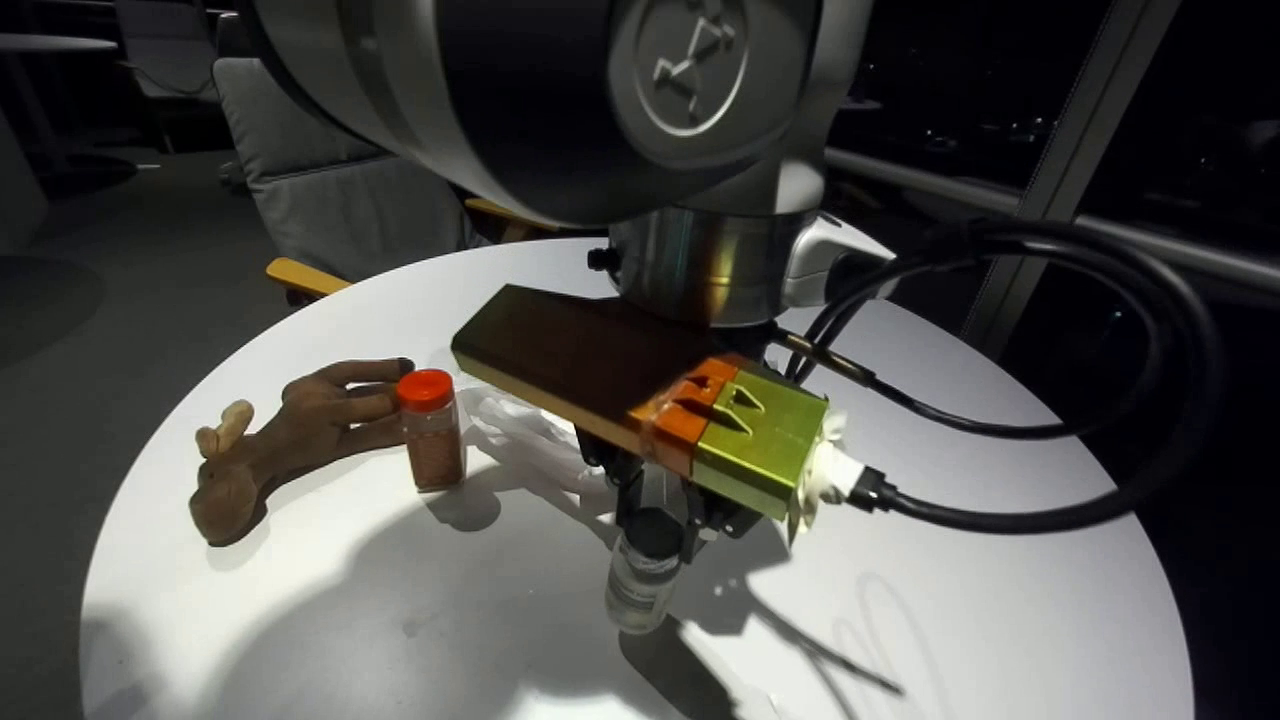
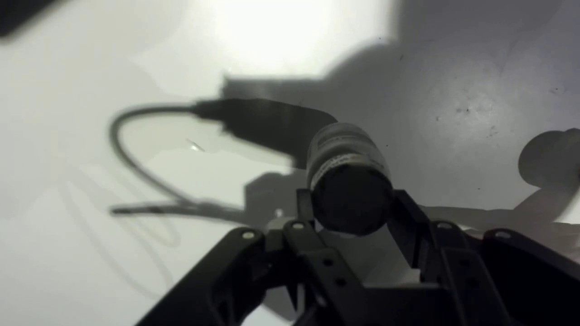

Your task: Pick up the objects from the plastic bag and them on the table.

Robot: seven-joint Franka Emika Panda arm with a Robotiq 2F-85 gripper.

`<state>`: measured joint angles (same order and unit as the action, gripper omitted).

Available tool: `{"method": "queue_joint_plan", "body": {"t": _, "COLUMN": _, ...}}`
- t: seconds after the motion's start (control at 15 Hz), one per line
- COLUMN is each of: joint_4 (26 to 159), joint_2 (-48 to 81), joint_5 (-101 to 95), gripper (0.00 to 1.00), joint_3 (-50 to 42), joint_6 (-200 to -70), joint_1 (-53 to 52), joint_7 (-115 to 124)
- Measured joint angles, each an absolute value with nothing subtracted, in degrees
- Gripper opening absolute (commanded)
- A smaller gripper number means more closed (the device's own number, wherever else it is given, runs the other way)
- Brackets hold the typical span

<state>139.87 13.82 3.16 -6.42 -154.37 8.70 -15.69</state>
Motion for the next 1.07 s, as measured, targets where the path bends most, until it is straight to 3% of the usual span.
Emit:
{"method": "queue_joint_plan", "body": {"t": 0.2, "joint_4": 139.83, "joint_2": 14.21, "joint_5": 2.18, "gripper": 1.00, "joint_3": -6.44, "joint_6": -154.71, "joint_1": 8.69, "joint_7": -15.66}}
{"method": "queue_joint_plan", "body": {"t": 0.67, "joint_4": 137.30, "joint_2": 10.51, "joint_5": 3.04, "gripper": 1.00, "joint_3": -5.54, "joint_6": -152.93, "joint_1": 8.61, "joint_7": -15.15}}
{"method": "queue_joint_plan", "body": {"t": 1.07, "joint_4": 128.80, "joint_2": 8.79, "joint_5": 3.06, "gripper": 1.00, "joint_3": -1.98, "joint_6": -137.66, "joint_1": 5.50, "joint_7": -12.84}}
